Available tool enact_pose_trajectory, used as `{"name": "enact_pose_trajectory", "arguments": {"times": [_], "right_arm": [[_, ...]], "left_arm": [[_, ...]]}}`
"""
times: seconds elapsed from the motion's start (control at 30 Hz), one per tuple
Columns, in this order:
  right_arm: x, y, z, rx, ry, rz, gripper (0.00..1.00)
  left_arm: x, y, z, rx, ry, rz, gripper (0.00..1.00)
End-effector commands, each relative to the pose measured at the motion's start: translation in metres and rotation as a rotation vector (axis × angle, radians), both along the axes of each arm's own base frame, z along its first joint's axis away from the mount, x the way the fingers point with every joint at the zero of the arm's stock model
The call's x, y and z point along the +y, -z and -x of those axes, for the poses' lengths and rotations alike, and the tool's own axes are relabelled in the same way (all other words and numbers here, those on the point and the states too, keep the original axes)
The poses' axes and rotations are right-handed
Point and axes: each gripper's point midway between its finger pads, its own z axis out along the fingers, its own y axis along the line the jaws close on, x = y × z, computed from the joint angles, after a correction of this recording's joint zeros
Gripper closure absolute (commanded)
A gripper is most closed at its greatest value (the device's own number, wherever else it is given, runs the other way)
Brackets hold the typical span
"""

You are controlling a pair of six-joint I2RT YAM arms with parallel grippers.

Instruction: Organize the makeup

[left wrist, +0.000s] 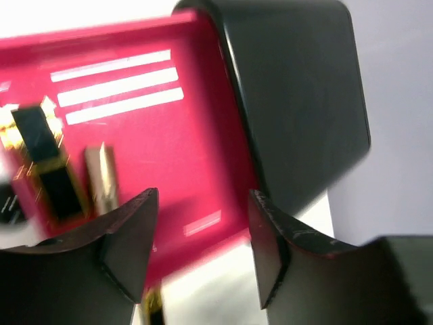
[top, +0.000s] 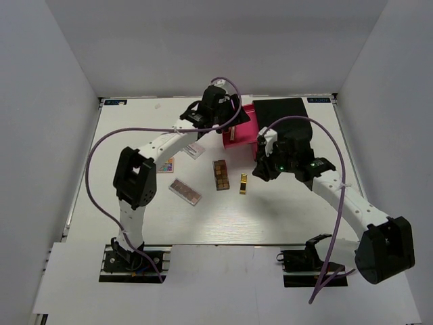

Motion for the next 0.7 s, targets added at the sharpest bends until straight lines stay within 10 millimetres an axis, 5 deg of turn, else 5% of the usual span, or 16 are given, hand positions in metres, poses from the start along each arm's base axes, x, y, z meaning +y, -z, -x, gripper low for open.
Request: {"name": "enact_pose_trajectory", "arguments": {"times": [0.0, 0.03, 0.07, 0.1, 0.13, 0.17, 0.2, 0.23, 0.27, 0.33, 0.37, 0.47, 0.67], "right_arm": [[0.015, 0.009, 0.003, 0.014, -0.045, 0.012, 0.56], [0.016, 0.014, 0.002, 0.025, -0.041, 0.023, 0.56], [0.017, 0.018, 0.002, 0.029, -0.029, 0.041, 0.56], [0.02, 0.025, 0.0, 0.042, -0.025, 0.055, 0.57], [0.023, 0.031, 0.002, 0.045, -0.024, 0.079, 0.57], [0.024, 0.041, 0.002, 0.065, -0.016, 0.097, 0.57], [0.026, 0.043, 0.001, 0.063, -0.006, 0.101, 0.57], [0.028, 0.048, 0.001, 0.057, 0.005, 0.125, 0.56], [0.028, 0.053, 0.0, 0.061, 0.018, 0.139, 0.54], [0.028, 0.061, -0.002, 0.055, 0.052, 0.161, 0.44], [0.028, 0.064, -0.003, 0.054, 0.068, 0.161, 0.42], [0.03, 0.072, -0.002, 0.036, 0.108, 0.163, 0.37], [0.022, 0.1, -0.012, 0.033, 0.299, 0.25, 0.32]], "left_arm": [[0.025, -0.078, 0.028, -0.151, 0.048, 0.047, 0.36], [0.038, -0.105, 0.04, -0.228, 0.068, 0.053, 0.38], [0.05, -0.083, 0.052, -0.213, 0.073, 0.008, 0.44], [0.061, -0.084, 0.06, -0.268, 0.085, -0.042, 0.47], [0.082, -0.117, 0.075, -0.364, 0.045, -0.038, 0.52], [0.097, -0.085, 0.088, -0.333, 0.039, -0.098, 0.53], [0.111, -0.081, 0.095, -0.371, 0.028, -0.141, 0.54], [0.139, -0.105, 0.106, -0.447, -0.059, -0.155, 0.53], [0.155, -0.071, 0.116, -0.411, -0.077, -0.217, 0.5], [0.19, -0.08, 0.131, -0.481, -0.181, -0.254, 0.35], [0.202, -0.054, 0.138, -0.455, -0.197, -0.3, 0.2], [0.227, -0.054, 0.15, -0.516, -0.259, -0.332, 0.09], [0.228, -0.053, 0.153, -0.499, -0.237, -0.361, 0.09]]}}
